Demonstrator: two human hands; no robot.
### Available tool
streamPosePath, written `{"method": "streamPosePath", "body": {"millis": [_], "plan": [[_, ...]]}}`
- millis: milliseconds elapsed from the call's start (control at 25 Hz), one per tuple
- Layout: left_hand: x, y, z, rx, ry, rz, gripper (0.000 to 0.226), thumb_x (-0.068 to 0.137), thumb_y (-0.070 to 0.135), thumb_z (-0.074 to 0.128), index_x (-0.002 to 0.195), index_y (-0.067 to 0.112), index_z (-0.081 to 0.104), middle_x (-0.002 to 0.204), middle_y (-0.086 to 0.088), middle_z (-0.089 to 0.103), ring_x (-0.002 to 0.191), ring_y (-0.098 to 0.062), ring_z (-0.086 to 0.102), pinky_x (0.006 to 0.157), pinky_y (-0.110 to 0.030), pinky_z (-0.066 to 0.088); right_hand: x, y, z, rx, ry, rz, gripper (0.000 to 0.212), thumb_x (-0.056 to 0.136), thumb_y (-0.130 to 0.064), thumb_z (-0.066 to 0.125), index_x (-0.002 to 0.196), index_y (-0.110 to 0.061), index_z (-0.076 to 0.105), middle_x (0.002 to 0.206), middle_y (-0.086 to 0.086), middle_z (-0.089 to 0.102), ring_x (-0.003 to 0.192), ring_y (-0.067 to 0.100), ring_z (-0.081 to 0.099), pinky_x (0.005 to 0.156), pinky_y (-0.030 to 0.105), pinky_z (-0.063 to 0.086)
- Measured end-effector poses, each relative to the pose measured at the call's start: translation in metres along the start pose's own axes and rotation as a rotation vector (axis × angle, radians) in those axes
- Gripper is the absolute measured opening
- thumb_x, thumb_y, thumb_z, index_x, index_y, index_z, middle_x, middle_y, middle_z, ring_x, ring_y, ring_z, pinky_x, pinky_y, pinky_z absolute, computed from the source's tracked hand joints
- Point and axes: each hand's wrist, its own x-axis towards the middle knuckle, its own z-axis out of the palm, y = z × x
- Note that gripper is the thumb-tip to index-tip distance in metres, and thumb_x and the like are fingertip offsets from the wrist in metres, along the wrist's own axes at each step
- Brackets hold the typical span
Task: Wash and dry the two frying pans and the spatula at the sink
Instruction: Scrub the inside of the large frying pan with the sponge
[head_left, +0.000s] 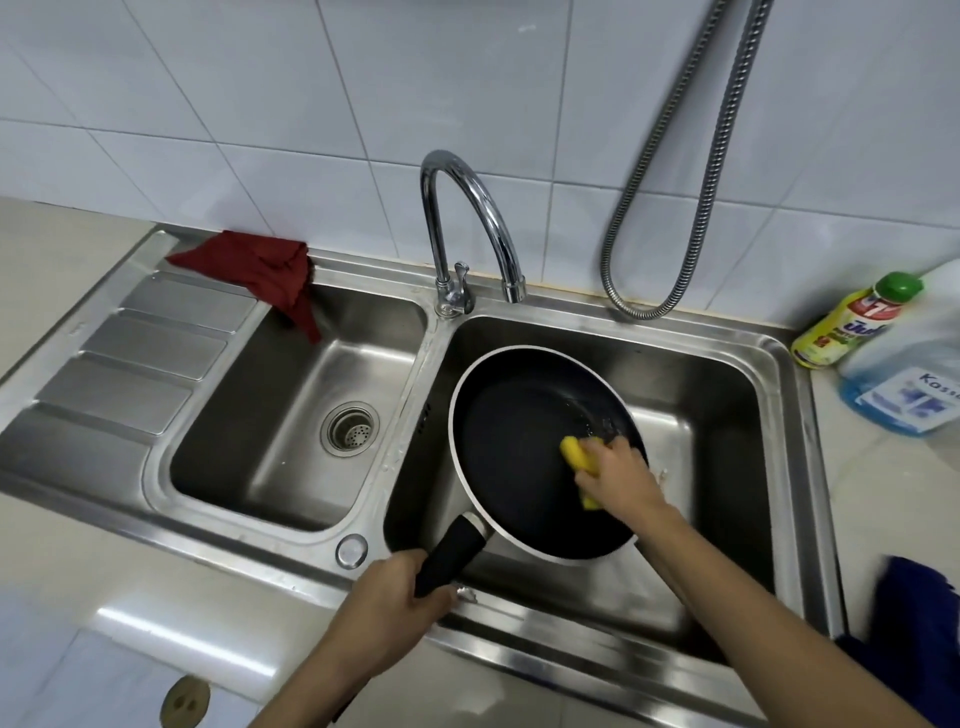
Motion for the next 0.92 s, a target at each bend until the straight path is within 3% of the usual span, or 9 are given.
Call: {"method": "streamPosePath", "body": {"millis": [200, 320, 400, 480, 560, 680, 800, 840, 920], "plan": [[0.014, 0.005, -0.004, -0.213, -0.039, -0.027, 0.016, 0.086, 0.024, 0.066, 0.076, 0.016, 0.055, 0.053, 0.001, 0.049, 0.035, -0.007, 0.04, 0.036, -0.022, 0.032, -0.07, -0.024, 0.004, 0.125, -0.078, -0.264, 0.047, 0.086, -0.042, 0.046, 0.133, -0.037, 0.051, 0.115, 0.009, 0.053, 0.109, 0.03, 0.051, 0.099, 0.036, 0.041], [0.014, 0.001, -0.001, -0.415, -0.119, -0.089, 0.017, 0.086, 0.019, 0.066, 0.081, 0.007, 0.055, 0.052, -0.003, 0.045, 0.034, -0.013, 0.034, 0.036, -0.023, 0.026, -0.075, -0.03, -0.007, 0.063, 0.004, -0.253, 0.053, 0.081, -0.046, 0.038, 0.131, -0.037, 0.053, 0.114, 0.007, 0.055, 0.107, 0.028, 0.05, 0.097, 0.036, 0.041], [0.01, 0.002, 0.002, -0.431, -0.133, -0.094, 0.017, 0.087, 0.019, 0.065, 0.082, 0.007, 0.055, 0.052, -0.004, 0.045, 0.034, -0.013, 0.034, 0.036, -0.022, 0.026, -0.071, -0.02, -0.011, -0.007, 0.09, -0.206, 0.047, 0.086, -0.043, 0.044, 0.131, -0.034, 0.054, 0.115, 0.007, 0.054, 0.107, 0.028, 0.049, 0.096, 0.036, 0.04], [0.008, 0.001, 0.002, -0.284, -0.064, -0.037, 0.018, 0.086, 0.023, 0.066, 0.076, 0.016, 0.053, 0.052, 0.0, 0.047, 0.034, -0.01, 0.039, 0.035, -0.023, 0.031, -0.07, -0.011, -0.014, 0.11, 0.173, -0.143, 0.042, 0.09, -0.035, 0.051, 0.131, -0.031, 0.054, 0.111, 0.006, 0.054, 0.105, 0.027, 0.051, 0.094, 0.034, 0.041], [0.007, -0.003, -0.004, -0.029, 0.048, 0.032, 0.025, 0.084, 0.029, 0.066, 0.07, 0.025, 0.046, 0.056, 0.004, 0.049, 0.045, -0.009, 0.048, 0.042, -0.019, 0.034, -0.076, -0.004, -0.017, 0.457, 0.264, -0.084, 0.037, 0.091, -0.029, 0.056, 0.128, -0.029, 0.058, 0.099, 0.001, 0.056, 0.1, 0.022, 0.056, 0.088, 0.03, 0.045], [0.007, -0.009, -0.012, 0.31, 0.18, 0.143, 0.014, 0.087, 0.037, 0.06, 0.087, 0.028, 0.05, 0.076, 0.003, 0.059, 0.079, -0.021, 0.063, 0.059, -0.028, 0.037, -0.082, 0.0, -0.038, 0.869, 0.523, -0.009, 0.034, 0.092, -0.029, 0.059, 0.126, -0.031, 0.058, 0.106, -0.004, 0.056, 0.103, 0.013, 0.056, 0.09, 0.027, 0.047], [0.009, -0.013, -0.01, 0.542, 0.268, 0.183, 0.024, 0.09, 0.039, 0.052, 0.111, 0.028, 0.048, 0.096, 0.0, 0.068, 0.092, -0.024, 0.066, 0.067, -0.034, 0.042, -0.08, -0.007, -0.081, 0.861, 0.805, -0.034, 0.043, 0.094, -0.028, 0.057, 0.136, -0.025, 0.05, 0.116, -0.001, 0.048, 0.105, 0.008, 0.048, 0.089, 0.009, 0.035], [0.011, -0.012, -0.008, 0.575, 0.31, 0.205, 0.025, 0.09, 0.038, 0.052, 0.112, 0.029, 0.047, 0.097, 0.001, 0.069, 0.09, -0.023, 0.067, 0.066, -0.034, 0.043, -0.077, -0.011, -0.096, 0.784, 0.84, -0.07, 0.044, 0.095, -0.029, 0.056, 0.137, -0.024, 0.049, 0.116, 0.0, 0.047, 0.105, 0.008, 0.045, 0.089, 0.011, 0.034], [0.014, -0.011, -0.007, 0.634, 0.388, 0.228, 0.023, 0.084, 0.033, 0.064, 0.102, 0.029, 0.05, 0.084, 0.002, 0.069, 0.074, -0.02, 0.069, 0.053, -0.033, 0.039, -0.068, -0.024, -0.118, 0.557, 0.723, -0.184, 0.046, 0.093, -0.037, 0.053, 0.137, -0.025, 0.05, 0.112, 0.0, 0.048, 0.105, 0.012, 0.043, 0.091, 0.022, 0.034]]}}
